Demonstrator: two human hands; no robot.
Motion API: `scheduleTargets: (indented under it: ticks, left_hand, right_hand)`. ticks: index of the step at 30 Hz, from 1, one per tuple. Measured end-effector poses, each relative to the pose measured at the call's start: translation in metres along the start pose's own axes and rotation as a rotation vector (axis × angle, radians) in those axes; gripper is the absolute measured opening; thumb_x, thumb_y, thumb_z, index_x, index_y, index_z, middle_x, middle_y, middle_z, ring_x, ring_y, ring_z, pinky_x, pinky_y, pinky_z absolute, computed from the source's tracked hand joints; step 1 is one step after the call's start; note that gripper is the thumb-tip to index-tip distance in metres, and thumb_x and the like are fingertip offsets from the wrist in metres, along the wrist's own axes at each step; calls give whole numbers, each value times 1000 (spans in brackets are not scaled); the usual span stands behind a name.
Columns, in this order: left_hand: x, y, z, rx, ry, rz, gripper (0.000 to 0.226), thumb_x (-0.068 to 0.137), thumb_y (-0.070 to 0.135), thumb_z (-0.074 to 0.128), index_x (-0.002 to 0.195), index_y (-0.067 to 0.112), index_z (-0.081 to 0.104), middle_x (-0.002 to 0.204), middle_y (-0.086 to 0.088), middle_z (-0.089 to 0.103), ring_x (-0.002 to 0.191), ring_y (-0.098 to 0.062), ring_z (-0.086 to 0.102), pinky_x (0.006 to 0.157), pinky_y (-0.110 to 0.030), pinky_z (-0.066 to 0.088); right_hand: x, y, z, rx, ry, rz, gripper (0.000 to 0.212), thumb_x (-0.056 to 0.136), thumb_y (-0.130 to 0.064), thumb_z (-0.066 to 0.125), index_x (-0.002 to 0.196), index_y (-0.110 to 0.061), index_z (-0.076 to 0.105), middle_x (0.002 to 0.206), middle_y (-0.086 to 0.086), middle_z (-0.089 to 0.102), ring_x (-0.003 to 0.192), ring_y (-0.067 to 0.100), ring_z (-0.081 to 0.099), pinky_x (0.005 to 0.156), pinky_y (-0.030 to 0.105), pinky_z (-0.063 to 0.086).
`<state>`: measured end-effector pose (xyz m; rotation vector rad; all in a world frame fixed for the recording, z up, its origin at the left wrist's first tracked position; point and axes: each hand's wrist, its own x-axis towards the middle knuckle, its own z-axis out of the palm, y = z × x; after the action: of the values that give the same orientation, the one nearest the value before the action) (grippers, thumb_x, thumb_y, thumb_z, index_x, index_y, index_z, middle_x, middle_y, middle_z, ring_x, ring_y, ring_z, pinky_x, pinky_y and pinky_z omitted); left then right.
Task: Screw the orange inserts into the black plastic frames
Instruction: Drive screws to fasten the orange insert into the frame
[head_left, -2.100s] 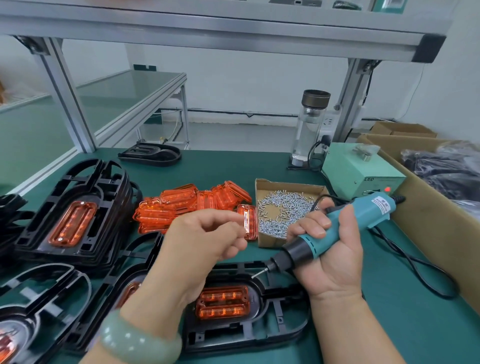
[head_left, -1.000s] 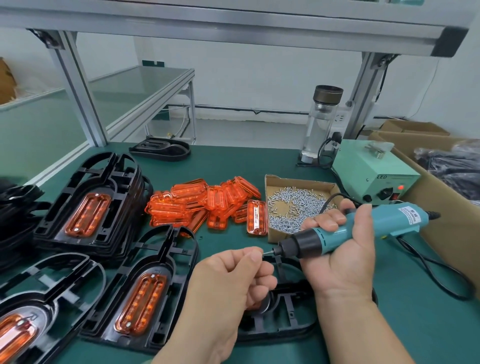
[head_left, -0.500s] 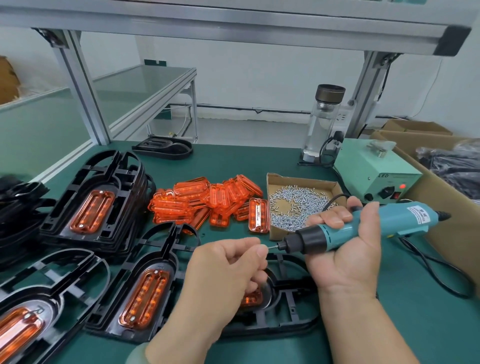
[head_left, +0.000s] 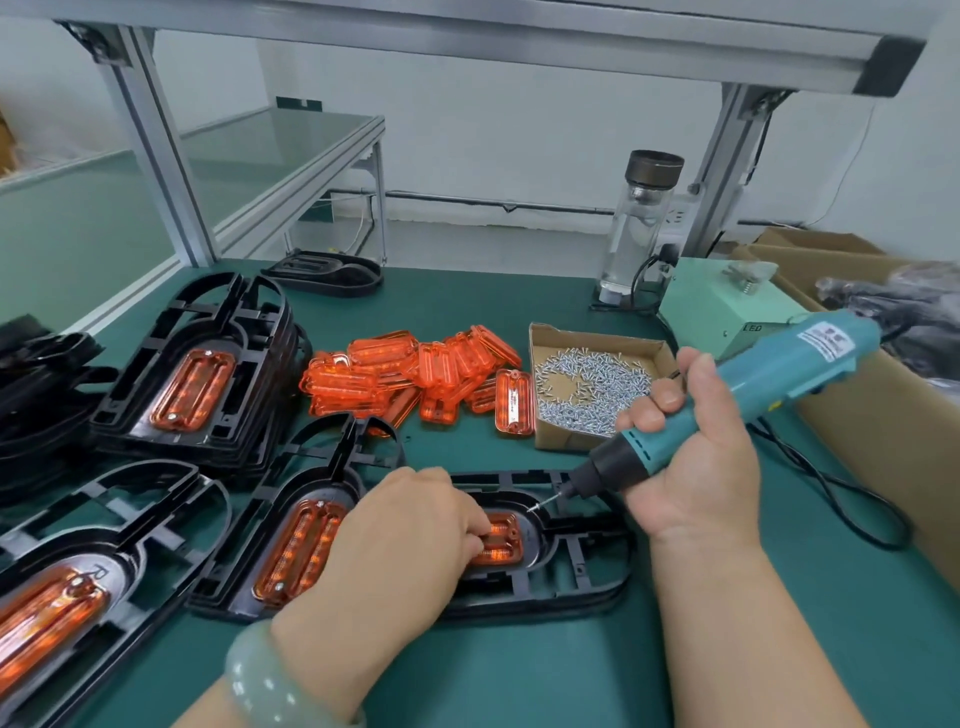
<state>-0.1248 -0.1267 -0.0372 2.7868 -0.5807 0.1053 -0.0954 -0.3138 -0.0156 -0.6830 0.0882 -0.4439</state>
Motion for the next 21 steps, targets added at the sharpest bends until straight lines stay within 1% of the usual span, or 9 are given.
scheduleTargets:
  ticks: [4, 6, 8, 12, 21]
  left_hand:
    - [3, -4, 3, 0, -22, -13, 23, 95, 37, 46, 105, 35, 67, 96, 8, 50, 98, -13, 49, 82, -21, 36]
    - [3, -4, 4, 14, -37, -16, 24, 96, 37, 45, 106, 36, 67, 96, 8, 49, 98, -13, 49, 81, -21, 34]
    - [3, -4, 4, 1, -42, -18, 25, 96, 37, 45, 108, 38, 66, 97, 8, 48, 99, -14, 49, 81, -20, 33]
    - [1, -3, 5, -30, -27, -32, 26, 97, 37, 46, 115, 41, 62, 101, 10, 48, 103, -12, 46, 83, -19, 33]
    - [1, -2, 5, -39, -24, -51, 27, 97, 36, 46, 118, 41, 61, 106, 9, 50, 106, -12, 44, 89, -22, 37]
  right_hand:
    - [0, 4, 1, -79, -32, -8, 9, 91, -22, 59, 93, -18, 52, 58, -7, 45, 45, 8, 42, 52, 20, 38]
    - [-1, 6, 3, -104, -44, -14, 6, 95, -19, 58, 93, -17, 52, 58, -5, 45, 45, 9, 42, 51, 21, 38]
    - [-2, 7, 5, -126, -70, -21, 8, 94, -17, 59, 93, -15, 52, 57, -4, 45, 45, 10, 42, 50, 21, 39]
    - [-4, 9, 7, -176, -132, -40, 12, 84, -21, 62, 90, -15, 53, 57, -4, 46, 44, 10, 43, 48, 21, 39]
    - [-7, 11, 10, -249, -179, -55, 5, 84, -20, 60, 84, -18, 56, 57, -4, 46, 43, 10, 44, 46, 20, 39]
